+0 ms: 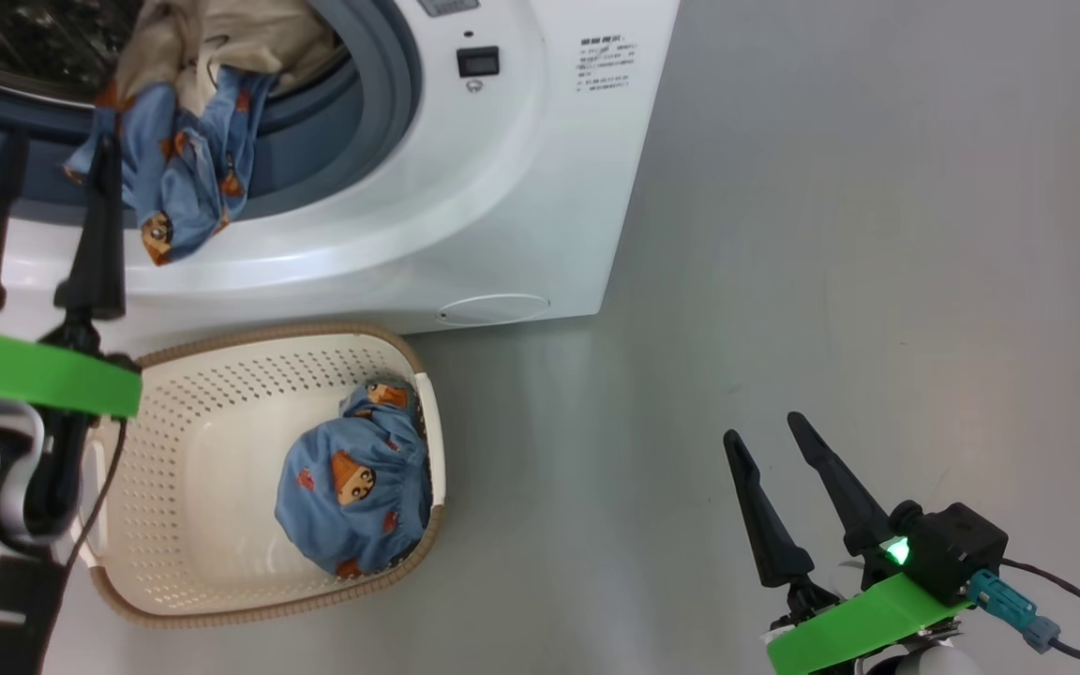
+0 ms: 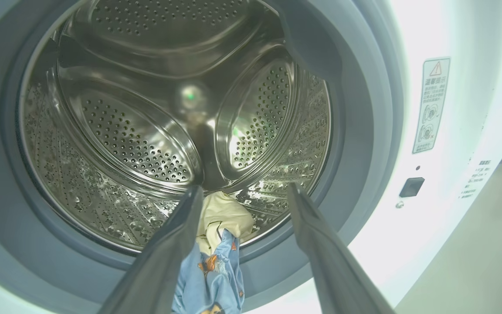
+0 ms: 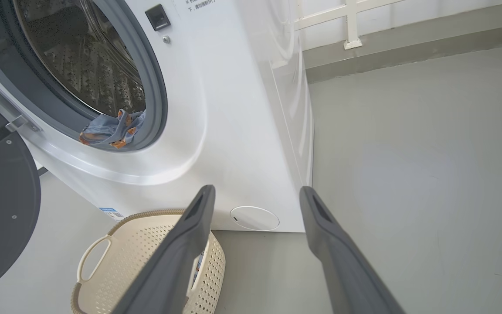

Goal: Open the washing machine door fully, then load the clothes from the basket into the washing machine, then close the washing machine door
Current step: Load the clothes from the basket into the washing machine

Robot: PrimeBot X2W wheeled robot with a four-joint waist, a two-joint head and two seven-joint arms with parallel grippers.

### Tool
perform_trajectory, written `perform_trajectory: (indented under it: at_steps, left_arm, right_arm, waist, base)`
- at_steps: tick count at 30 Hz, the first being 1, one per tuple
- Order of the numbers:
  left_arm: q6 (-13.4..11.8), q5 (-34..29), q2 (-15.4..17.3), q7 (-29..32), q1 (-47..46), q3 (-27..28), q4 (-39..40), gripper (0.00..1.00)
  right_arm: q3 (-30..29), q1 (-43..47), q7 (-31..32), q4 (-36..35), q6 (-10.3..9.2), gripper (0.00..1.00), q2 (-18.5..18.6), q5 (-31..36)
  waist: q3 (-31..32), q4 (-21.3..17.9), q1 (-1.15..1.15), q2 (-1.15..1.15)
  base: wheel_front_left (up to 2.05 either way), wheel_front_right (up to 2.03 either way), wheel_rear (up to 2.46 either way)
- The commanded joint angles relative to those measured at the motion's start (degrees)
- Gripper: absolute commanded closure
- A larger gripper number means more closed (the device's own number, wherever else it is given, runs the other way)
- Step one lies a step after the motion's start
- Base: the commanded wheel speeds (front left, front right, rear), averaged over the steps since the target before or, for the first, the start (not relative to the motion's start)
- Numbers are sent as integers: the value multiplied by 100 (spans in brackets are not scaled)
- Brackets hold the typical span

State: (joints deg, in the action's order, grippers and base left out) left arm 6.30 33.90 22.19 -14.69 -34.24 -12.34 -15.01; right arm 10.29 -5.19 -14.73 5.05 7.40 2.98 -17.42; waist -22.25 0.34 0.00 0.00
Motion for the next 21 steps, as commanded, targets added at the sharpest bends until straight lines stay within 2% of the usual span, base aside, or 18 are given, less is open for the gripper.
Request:
perform_trajectory:
  at_steps: [1,7,13,21]
  left_arm:
    - [-30,-27,264,-25,81,247,77,0]
    - [-18,32,359,28,444,232,-245,0]
    - [-19,139,323,-14,1009,477,-426,0]
    - [-13,82,56,-28,1947,1127,-481,0]
  right_arm:
    - [151,82,-27,-112,9,0,-11,25]
    - [208,62,-27,-145,9,0,-11,45]
    - [213,77,-27,-154,9,0,-11,55]
    - [198,108,-27,-167,9,0,-11,88]
  waist:
    - [80,19,0,0]
    - [13,-21,0,0]
    - [-30,-54,0,0]
    - [-62,-62,0,0]
  base:
    - [0,0,0]
    - [0,0,0]
    - [0,0,0]
    - [0,0,0]
